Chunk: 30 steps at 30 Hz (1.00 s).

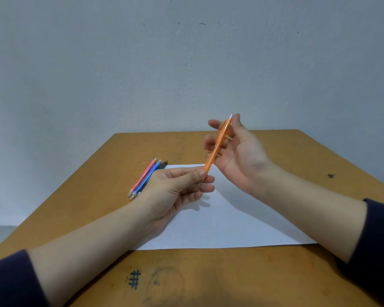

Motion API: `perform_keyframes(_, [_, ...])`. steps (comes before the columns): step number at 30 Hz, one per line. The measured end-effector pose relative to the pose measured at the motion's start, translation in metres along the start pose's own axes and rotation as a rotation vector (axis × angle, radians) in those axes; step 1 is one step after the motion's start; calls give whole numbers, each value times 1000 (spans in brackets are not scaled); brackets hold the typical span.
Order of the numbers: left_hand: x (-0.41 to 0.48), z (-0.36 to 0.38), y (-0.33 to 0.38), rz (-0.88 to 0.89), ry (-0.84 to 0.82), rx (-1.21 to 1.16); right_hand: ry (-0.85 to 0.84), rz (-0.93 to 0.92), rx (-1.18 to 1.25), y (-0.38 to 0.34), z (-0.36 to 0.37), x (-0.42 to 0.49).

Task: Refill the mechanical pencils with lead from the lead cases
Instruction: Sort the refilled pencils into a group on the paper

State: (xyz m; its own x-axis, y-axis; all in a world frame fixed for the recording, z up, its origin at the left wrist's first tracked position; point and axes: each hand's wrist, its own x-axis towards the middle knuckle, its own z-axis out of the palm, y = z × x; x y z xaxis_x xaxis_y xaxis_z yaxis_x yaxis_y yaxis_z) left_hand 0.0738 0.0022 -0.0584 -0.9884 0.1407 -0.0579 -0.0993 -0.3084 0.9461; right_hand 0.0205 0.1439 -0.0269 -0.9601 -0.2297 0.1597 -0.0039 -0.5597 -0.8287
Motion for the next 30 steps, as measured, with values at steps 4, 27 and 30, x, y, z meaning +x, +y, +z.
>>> perform_keyframes(4, [1, -1, 3, 49, 32, -47, -23, -102, -173, 2, 1, -3])
perform_keyframes(27, [24, -26, -12, 142, -151, 1661, 94, 92, -1713, -21, -48, 23])
perform_keyframes(30, [25, -27, -12, 134, -158, 1656, 110, 63, -1825, -16, -47, 22])
